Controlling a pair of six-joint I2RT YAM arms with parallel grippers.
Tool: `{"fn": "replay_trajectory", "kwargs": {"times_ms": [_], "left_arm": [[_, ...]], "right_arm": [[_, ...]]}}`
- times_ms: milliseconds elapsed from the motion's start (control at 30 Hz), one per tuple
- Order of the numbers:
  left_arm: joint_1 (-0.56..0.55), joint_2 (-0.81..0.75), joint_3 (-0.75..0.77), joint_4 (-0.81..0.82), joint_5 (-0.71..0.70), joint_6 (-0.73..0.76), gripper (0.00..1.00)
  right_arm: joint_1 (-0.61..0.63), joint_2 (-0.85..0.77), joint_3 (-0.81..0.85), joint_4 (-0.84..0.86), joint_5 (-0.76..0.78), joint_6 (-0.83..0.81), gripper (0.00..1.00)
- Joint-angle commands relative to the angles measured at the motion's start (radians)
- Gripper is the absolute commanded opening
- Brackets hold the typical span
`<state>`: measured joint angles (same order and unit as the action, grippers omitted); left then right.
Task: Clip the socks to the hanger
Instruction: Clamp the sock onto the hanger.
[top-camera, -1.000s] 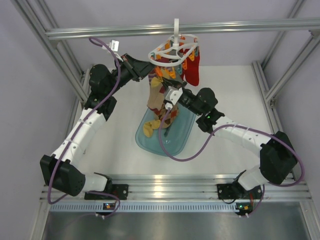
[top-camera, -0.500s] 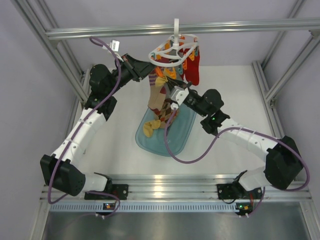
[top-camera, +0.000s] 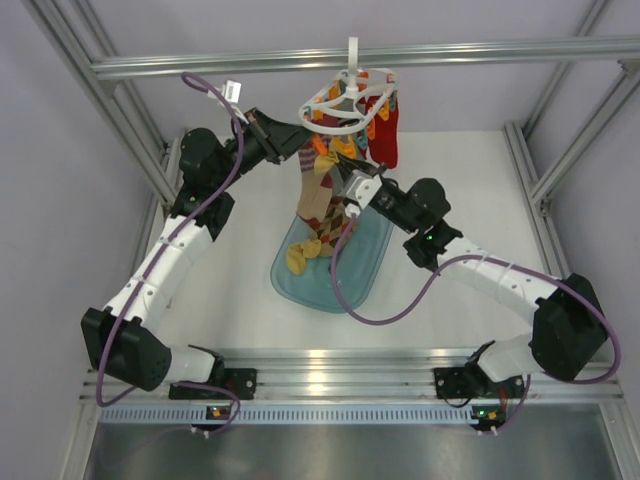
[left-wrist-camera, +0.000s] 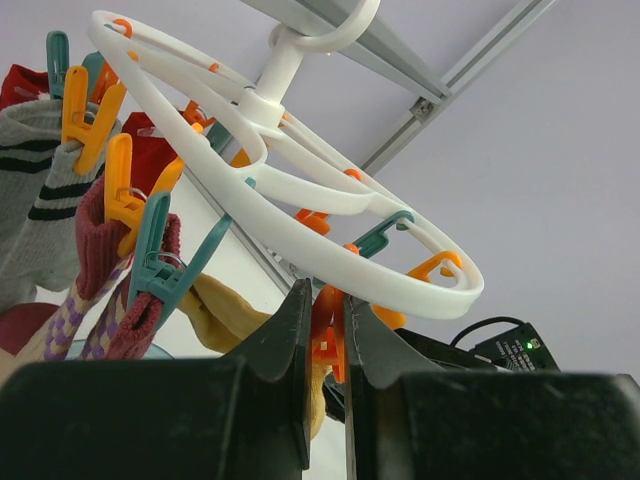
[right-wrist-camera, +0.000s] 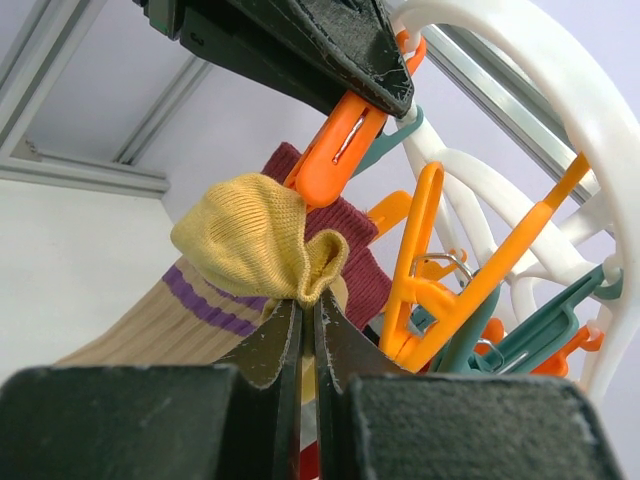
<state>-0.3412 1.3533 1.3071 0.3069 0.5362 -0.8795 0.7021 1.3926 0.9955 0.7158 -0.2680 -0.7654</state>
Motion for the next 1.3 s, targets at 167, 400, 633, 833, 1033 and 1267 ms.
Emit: {"fn": "replay_trajectory", "kwargs": {"times_ms": [167, 400, 633, 833, 1033, 1267], "left_arm": [[-0.018, 0.058, -0.006, -0.069, -0.007, -0.007, 0.0], [-0.018, 0.058, -0.012, -0.066, -0.005, -0.007, 0.0], [-0.016, 0.056, -0.014, -0.06, -0.004, -0.013, 0.08], [-0.016, 0.05, -0.017, -0.045, -0.002, -0.033, 0.37], [0.004, 0.044, -0.025, 0.0, 0.002, -0.078, 0.51], [0.028, 0.024, -0.046, 0.057, 0.03, -0.141, 0.76]], "right_arm": [[-0.012, 0.003, 0.08, 0.039, -0.013, 0.037, 0.0], [-0.01, 0.016, 0.106, 0.034, -0.016, 0.066, 0.0], [-0.007, 0.016, 0.107, 0.025, -0.027, 0.066, 0.0], [-0.007, 0.016, 0.101, 0.017, -0.027, 0.058, 0.0], [-0.007, 0.017, 0.1, 0.008, -0.02, 0.06, 0.0], [-0.006, 0.013, 0.083, -0.01, -0.017, 0.061, 0.0]]}}
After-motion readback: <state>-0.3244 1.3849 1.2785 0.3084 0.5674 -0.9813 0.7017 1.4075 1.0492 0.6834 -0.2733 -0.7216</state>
